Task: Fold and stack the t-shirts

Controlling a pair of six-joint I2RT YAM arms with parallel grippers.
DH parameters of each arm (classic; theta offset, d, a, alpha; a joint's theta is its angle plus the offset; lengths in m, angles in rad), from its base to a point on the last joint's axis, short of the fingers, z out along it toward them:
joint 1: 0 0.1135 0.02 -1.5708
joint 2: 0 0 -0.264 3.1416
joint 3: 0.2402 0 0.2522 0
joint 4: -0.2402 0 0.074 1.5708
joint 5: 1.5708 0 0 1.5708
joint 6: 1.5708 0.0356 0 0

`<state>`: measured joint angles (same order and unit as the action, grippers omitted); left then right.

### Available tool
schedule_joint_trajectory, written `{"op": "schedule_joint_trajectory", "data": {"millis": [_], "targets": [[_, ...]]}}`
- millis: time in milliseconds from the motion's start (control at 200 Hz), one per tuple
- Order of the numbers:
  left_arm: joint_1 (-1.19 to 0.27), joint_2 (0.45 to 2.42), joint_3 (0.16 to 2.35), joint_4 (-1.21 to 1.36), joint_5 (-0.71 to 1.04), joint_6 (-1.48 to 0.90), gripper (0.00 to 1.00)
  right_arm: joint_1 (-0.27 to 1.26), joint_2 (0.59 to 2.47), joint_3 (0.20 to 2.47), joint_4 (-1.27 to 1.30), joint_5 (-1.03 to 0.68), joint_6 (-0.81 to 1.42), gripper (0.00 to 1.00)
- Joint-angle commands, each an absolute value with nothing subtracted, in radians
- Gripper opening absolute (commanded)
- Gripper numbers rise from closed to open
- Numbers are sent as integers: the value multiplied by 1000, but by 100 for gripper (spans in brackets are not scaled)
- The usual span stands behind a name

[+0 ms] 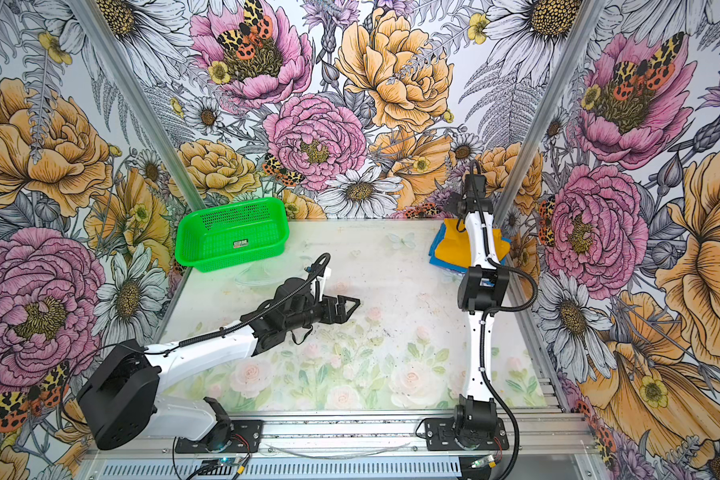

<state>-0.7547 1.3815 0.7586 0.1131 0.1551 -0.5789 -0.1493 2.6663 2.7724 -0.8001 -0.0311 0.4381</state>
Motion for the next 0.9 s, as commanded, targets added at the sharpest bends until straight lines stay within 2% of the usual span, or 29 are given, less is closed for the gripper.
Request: {"op": "schedule_joint_trajectory", "data": {"millis": [0,190,375,475,730,896], "targets": [[-748,1361,753,138,188,-588,99,-175,2579,2760,-773,-37,459,86],[-745,1355,756,135,202,-590,99,-313,2496,2627,-781,-183,531,86],[-749,1365,756,135,209,-592,99,-440,2524,2559,-795,-467,538,80],[-751,1375,759,139,208,-597,99,-486,2562,2556,-795,-550,529,74],[-768,1398,767,153,191,-610,99,-517,2590,2508,-803,-520,497,68],[-770,1408,767,158,193,-612,99,-511,2575,2426,-808,-402,472,66]]}}
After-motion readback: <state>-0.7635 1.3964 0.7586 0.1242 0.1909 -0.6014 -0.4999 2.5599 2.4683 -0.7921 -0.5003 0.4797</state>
